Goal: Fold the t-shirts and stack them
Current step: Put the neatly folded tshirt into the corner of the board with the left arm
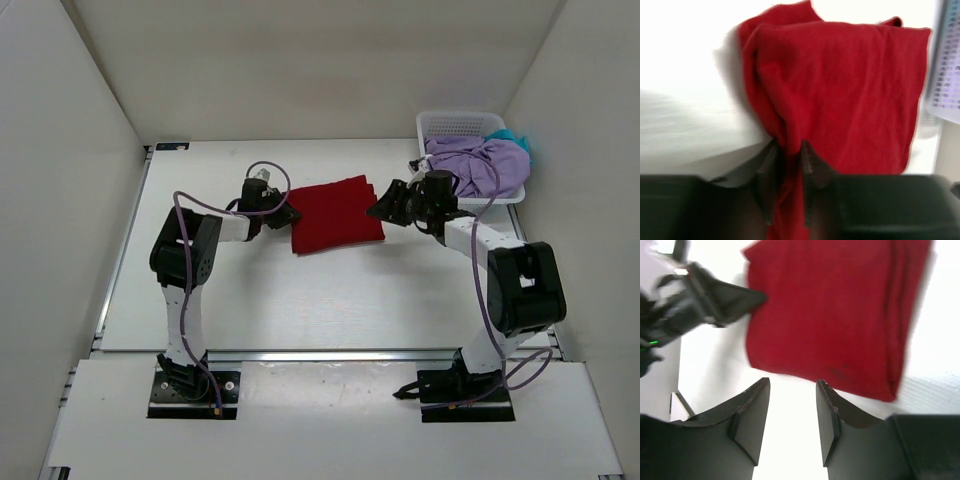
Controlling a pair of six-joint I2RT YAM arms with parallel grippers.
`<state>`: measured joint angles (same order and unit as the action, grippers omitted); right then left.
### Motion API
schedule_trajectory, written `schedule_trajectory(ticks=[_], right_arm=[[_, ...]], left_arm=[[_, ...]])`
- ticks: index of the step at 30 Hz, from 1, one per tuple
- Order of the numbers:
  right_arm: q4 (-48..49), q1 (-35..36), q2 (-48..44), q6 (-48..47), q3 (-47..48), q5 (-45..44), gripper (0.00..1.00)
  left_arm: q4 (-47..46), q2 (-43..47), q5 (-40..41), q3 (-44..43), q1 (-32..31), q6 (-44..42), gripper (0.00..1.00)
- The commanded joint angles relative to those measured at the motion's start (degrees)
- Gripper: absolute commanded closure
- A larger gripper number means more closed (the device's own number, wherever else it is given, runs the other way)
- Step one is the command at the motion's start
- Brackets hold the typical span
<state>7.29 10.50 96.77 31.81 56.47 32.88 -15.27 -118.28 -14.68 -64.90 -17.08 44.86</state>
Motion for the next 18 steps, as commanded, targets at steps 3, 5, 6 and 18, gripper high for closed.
schedule_trajectory(ticks=[3, 5, 6, 18], right_arm=[[3.79, 2.24, -5.80, 0.79, -3.82, 0.16, 0.61], [3.52, 2.42, -6.76, 0.36, -5.22, 0.60, 0.61], [3.26, 2.16, -7.47, -0.25, -6.53, 0.25, 0.62], [6.51, 4.35, -8.27, 0.27, -12.17, 4.46, 0.64]], left_arm=[[1.73, -4.59, -2.11, -5.30, -4.01, 2.42, 0.95], [3.66, -5.03, -2.11, -9.44, -3.84, 2.95, 1.00], [5.23, -4.94, -2.20, -11.71, -2.71, 2.86, 1.00], [1.30, 10.52, -2.20, 0.64, 30.34, 7.87, 1.00]])
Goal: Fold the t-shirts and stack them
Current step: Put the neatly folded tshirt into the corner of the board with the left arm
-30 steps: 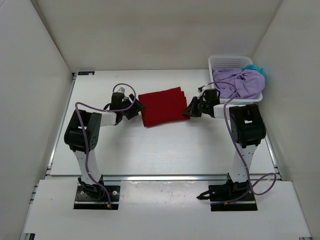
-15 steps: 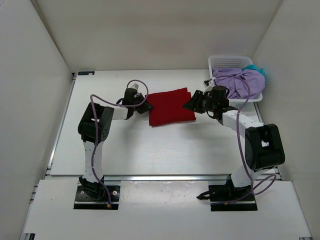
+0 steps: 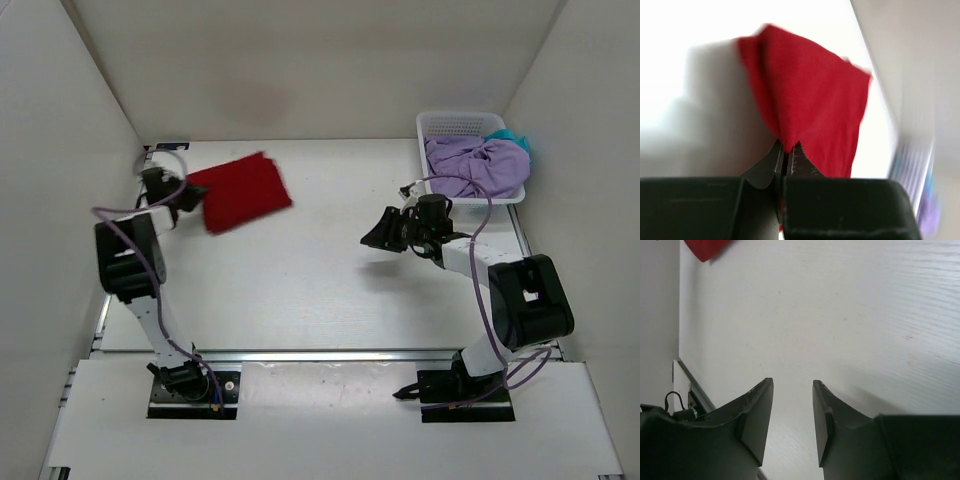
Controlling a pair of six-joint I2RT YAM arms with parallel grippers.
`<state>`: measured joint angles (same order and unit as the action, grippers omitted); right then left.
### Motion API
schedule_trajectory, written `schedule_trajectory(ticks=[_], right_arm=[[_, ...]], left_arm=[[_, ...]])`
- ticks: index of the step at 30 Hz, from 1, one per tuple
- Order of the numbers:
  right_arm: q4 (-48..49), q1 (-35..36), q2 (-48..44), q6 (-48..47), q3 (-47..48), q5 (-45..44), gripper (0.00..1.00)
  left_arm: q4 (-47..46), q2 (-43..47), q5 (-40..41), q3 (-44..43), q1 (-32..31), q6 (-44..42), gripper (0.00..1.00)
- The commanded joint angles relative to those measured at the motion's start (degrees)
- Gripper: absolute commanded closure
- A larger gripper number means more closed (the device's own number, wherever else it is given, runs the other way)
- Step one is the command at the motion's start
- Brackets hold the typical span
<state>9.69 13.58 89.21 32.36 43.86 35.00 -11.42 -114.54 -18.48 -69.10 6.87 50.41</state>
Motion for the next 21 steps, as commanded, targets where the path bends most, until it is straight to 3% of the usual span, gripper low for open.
schedule_trajectory(ticks=[1, 5, 10, 19, 21], right_arm=[[4.45, 1.62, -0.18, 0.16, 0.70, 2.96, 0.65], [4.37, 3.37, -1.75, 0.16, 0.70, 3.58, 0.64], [2.71, 6.53, -4.30, -0.97, 1.58, 2.70, 0.64], [1.38, 6.37, -3.87, -1.33, 1.94, 2.44, 0.64], [1.73, 6.28, -2.82, -1.33, 1.85, 2.88, 0.64]], left_arm=[[-2.99, 7.31, 2.04, 6.16, 8.40, 2.32, 1.00], [-5.45, 4.51, 0.91, 7.59, 12.80, 5.91, 1.00], [-0.01, -5.33, -0.94, -2.96, 15.53, 6.36, 1.00], [5.36, -10.00, 3.45, -15.18, 19.49, 4.61, 1.00], [3.96, -10.18, 3.36, -14.57, 19.84, 5.65, 0.92]])
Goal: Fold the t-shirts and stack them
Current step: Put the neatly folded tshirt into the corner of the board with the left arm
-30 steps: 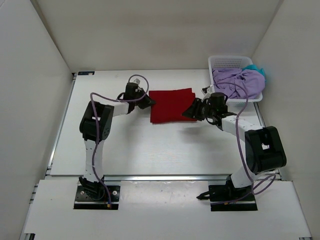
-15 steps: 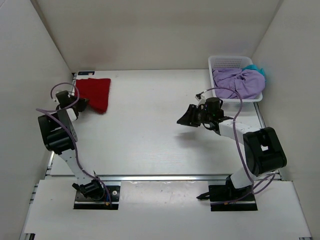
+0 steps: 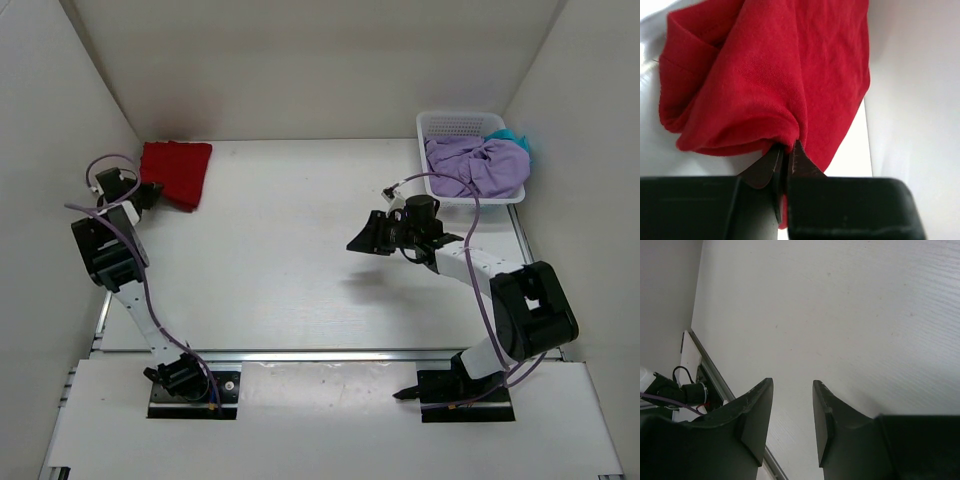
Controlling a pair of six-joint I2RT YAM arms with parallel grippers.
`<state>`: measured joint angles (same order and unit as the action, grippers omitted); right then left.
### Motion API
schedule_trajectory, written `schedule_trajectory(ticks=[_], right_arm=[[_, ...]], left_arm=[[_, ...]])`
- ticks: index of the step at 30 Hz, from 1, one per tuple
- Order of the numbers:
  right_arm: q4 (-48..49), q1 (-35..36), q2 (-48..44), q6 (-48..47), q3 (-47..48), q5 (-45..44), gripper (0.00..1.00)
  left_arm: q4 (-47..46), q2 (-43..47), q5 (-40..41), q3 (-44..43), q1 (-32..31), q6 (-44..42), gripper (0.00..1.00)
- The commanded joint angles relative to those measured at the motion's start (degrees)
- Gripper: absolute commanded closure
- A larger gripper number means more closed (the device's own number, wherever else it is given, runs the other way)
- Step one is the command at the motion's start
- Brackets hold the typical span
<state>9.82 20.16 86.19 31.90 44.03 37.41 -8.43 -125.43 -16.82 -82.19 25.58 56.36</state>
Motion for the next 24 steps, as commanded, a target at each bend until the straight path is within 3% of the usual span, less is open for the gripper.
schedule_trajectory(ticks=[1, 7, 13, 19, 21, 24], right_arm=[[1.60, -0.30, 0.81, -0.79, 1.76, 0.99, 0.64], [1.51, -0.21, 1.43, -0.96, 2.37, -0.14, 0.59], [1.24, 1.19, 0.38, -1.31, 2.20, -1.55, 0.54], [0.11, 1.72, -1.11, -1.31, 2.29, -3.83, 0.57], [-0.68, 1.20, -1.81, -1.49, 3.51, -5.15, 0.72], [-2.79, 0.23, -1.91, -2.37, 6.24, -8.66, 0.94]], left_arm=[[-0.44, 0.97, 1.27, -0.09, 1.22, -0.02, 0.88], [-6.77, 7.72, 2.48, 10.28, 0.00, 0.51, 0.39], [-9.41, 16.78, 5.56, 20.48, -2.63, 0.51, 0.05], [-10.03, 26.09, 7.32, 27.60, -7.99, -1.77, 0.02], [-9.33, 29.44, 8.81, 29.37, -11.07, -3.43, 0.16], [-9.24, 35.15, 10.58, 32.70, -16.17, -5.02, 0.48]])
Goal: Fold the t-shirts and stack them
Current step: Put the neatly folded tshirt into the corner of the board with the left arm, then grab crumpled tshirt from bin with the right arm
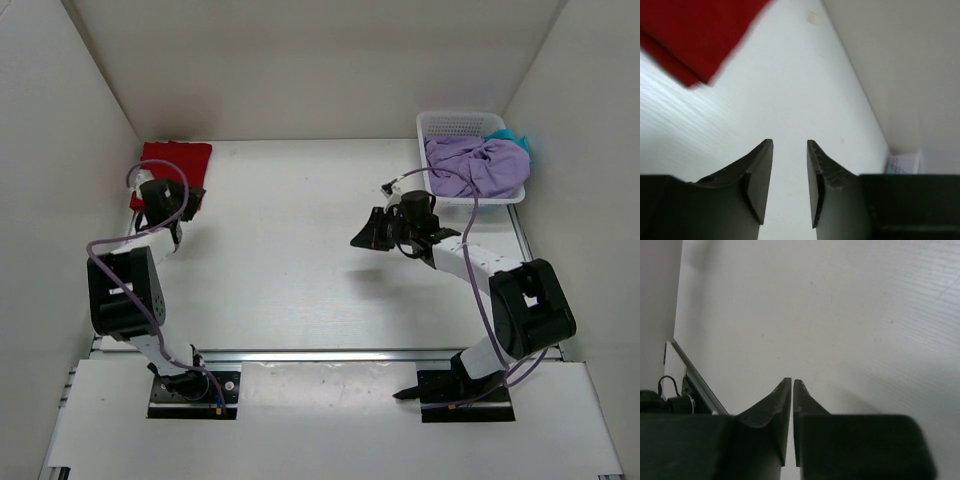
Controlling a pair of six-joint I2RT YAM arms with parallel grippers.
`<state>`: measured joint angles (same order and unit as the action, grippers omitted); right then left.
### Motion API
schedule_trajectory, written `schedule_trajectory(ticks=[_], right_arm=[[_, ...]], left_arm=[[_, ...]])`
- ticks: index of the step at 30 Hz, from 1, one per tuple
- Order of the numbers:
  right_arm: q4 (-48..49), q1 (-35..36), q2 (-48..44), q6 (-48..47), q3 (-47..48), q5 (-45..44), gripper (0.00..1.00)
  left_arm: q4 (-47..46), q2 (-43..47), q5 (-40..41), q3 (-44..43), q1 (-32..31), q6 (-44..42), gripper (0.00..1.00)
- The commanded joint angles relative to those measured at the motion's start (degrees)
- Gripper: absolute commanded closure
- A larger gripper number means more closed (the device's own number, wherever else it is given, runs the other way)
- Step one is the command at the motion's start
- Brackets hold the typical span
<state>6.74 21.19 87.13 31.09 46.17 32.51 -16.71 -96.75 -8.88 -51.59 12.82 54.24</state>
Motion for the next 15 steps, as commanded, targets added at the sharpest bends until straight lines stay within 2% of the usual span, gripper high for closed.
schedule_trajectory(ticks=[1, 3, 5, 7, 8, 10, 13, 15], right_arm=[[-0.67, -1.41, -2.58, -2.08, 5.84, -5.86, 0.98], [-2.78, -3.42, -1.80, -2.96, 9.53, -7.03, 1.00], [-4.36, -6.33, -1.27, -3.14, 12.52, -9.03, 1.00], [-6.30, -9.49, -0.56, -4.46, 15.34, -12.11, 1.00], [-8.13, -11.76, -0.13, -4.98, 18.05, -14.64, 1.00], [-13.48, -16.95, 2.33, -7.09, 23.67, -19.30, 1.00], [-18.94, -23.71, 7.42, -8.33, 31.14, -23.27, 1.00], [-21.23, -26.97, 11.19, -9.02, 35.27, -23.03, 1.00]], left_arm=[[-0.26, 8.92, 3.08, 1.94, -5.42, -3.26, 0.59], [-1.30, 14.54, 3.00, 4.38, -10.16, -3.26, 0.75], [-0.78, 18.85, 3.52, 6.41, -15.61, -4.40, 0.83], [-0.09, 22.29, 4.92, 7.99, -22.38, -7.89, 0.84], [0.71, 23.61, 6.41, 8.00, -27.97, -10.09, 0.87], [1.33, 25.03, 7.39, 9.40, -38.69, -13.70, 0.89], [1.17, 25.47, 6.52, 12.81, -46.89, -15.65, 0.84], [0.36, 24.86, 2.31, 15.38, -49.63, -15.83, 0.81]])
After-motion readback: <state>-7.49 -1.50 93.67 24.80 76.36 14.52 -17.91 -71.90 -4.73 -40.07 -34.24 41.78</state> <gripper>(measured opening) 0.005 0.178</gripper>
